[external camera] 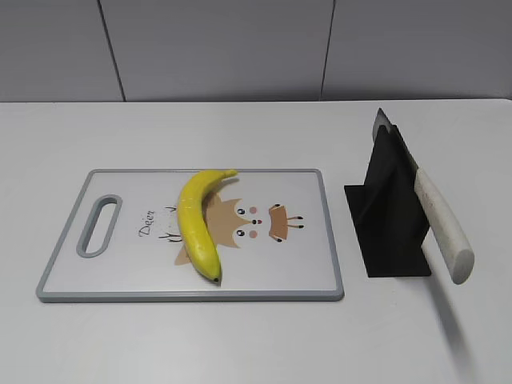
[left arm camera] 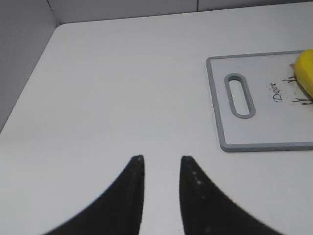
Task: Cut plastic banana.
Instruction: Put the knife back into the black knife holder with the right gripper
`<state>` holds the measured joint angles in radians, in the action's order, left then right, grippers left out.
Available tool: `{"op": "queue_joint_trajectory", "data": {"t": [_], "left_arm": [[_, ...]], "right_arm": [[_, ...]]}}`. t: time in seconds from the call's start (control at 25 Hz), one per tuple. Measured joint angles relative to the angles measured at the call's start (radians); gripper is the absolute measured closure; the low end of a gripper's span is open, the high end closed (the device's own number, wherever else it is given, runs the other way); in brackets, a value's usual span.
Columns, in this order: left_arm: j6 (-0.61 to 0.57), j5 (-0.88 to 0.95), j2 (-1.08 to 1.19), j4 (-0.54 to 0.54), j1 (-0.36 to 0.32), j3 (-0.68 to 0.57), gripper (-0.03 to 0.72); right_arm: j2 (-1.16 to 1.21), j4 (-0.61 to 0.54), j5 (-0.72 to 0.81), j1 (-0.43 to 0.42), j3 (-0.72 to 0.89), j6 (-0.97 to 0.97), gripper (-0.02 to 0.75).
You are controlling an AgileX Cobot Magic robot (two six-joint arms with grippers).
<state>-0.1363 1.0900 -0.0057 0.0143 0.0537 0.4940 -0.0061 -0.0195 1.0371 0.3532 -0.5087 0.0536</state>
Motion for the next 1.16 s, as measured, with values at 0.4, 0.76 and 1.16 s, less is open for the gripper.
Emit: {"op": "queue_joint_trajectory", "data": {"t": [0.4, 0.76, 1.16], "left_arm": [[0.000, 0.000, 0.000, 0.000, 0.000, 0.000, 0.448], [0.000, 0.000, 0.000, 0.000, 0.000, 0.000, 0.448], [0.000, 0.000, 0.000, 0.000, 0.000, 0.000, 0.448]], "right_arm": [[0.000, -0.003, -0.001, -0.330, 0.000, 0.001, 0.153], [0.000, -0.004, -0.001, -0.371, 0.000, 0.001, 0.153], [0.000, -0.004, 0.000, -0.371, 0.000, 0.002, 0.153]]}}
